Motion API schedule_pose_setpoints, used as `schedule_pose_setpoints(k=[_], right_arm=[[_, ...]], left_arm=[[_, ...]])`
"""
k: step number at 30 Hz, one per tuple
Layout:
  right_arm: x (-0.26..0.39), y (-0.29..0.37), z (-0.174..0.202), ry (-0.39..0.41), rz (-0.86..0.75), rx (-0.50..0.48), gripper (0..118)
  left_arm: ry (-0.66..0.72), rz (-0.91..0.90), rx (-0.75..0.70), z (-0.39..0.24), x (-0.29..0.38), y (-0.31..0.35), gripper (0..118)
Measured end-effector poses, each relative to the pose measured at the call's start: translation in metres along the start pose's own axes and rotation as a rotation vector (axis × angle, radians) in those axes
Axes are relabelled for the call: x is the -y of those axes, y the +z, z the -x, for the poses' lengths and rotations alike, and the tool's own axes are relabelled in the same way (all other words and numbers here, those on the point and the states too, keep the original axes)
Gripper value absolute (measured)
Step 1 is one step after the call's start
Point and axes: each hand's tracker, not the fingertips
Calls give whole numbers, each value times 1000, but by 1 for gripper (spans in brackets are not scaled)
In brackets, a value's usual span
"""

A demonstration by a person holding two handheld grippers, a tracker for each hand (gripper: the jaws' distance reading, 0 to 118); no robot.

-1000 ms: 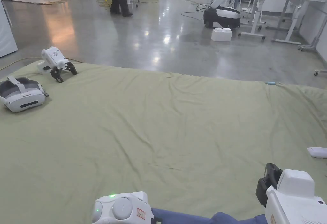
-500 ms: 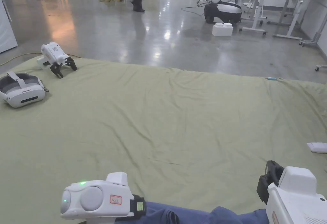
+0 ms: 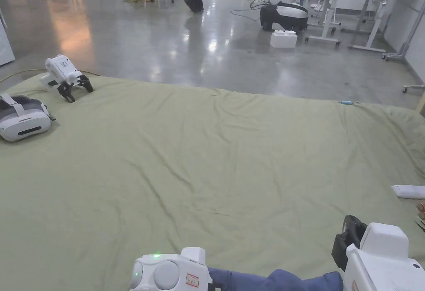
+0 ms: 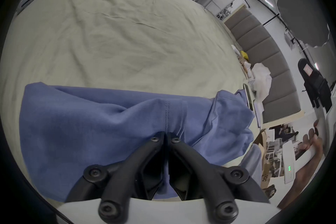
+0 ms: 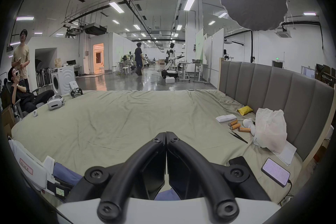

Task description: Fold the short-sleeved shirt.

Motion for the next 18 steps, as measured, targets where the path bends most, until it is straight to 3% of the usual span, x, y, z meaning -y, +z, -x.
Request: schedule_pose_setpoints(k=[8, 9, 12, 13, 18], right_arm=[[-1, -2, 5, 1, -3, -16, 0], [-2, -3, 6, 4, -4, -19, 0], [-5, -2, 9, 9, -16, -30, 0], [-7, -1, 10, 10, -26, -33, 0], [-15, 0, 17, 10, -52, -44, 0]], left_arm=[[54, 2, 107, 19, -3, 30, 9], [40, -6, 123, 21, -3, 42, 16], [11, -80, 169, 43, -4, 92, 66], [19, -108, 175, 56, -5, 107, 77], [113, -191, 149, 130, -11, 152, 81]])
